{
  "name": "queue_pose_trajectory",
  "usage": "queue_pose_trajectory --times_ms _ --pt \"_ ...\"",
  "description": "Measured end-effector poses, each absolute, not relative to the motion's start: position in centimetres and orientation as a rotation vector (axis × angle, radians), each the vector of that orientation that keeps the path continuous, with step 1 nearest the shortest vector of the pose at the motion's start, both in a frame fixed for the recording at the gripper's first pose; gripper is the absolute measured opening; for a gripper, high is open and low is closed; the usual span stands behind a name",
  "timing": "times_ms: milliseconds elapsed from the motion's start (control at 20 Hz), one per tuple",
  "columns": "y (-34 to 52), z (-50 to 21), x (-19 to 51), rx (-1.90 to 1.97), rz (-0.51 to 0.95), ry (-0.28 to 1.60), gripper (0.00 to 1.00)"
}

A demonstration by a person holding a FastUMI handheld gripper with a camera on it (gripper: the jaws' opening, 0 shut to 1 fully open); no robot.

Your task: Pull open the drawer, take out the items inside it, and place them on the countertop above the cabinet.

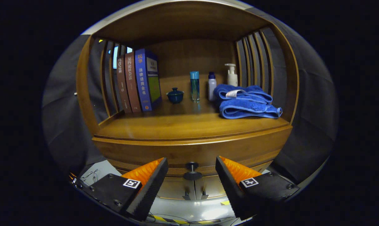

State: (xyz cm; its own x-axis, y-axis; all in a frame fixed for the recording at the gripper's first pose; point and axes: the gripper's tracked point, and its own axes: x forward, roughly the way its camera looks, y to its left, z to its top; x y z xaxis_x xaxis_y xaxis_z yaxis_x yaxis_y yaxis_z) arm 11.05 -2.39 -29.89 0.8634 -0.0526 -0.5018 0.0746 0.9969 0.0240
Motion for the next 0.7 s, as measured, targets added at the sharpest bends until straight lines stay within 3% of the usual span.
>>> queue_pose_trajectory --times_ms 300,500,700 --pt "-2.5 -33.8 12.2 0.051 -0.069 0.604 0.98" --pt "-2.8 -34.4 12.2 0.078 -0.070 0.628 0.52" --pt "-2.8 -34.4 12.1 0.038 -0.071 0.636 0.35"
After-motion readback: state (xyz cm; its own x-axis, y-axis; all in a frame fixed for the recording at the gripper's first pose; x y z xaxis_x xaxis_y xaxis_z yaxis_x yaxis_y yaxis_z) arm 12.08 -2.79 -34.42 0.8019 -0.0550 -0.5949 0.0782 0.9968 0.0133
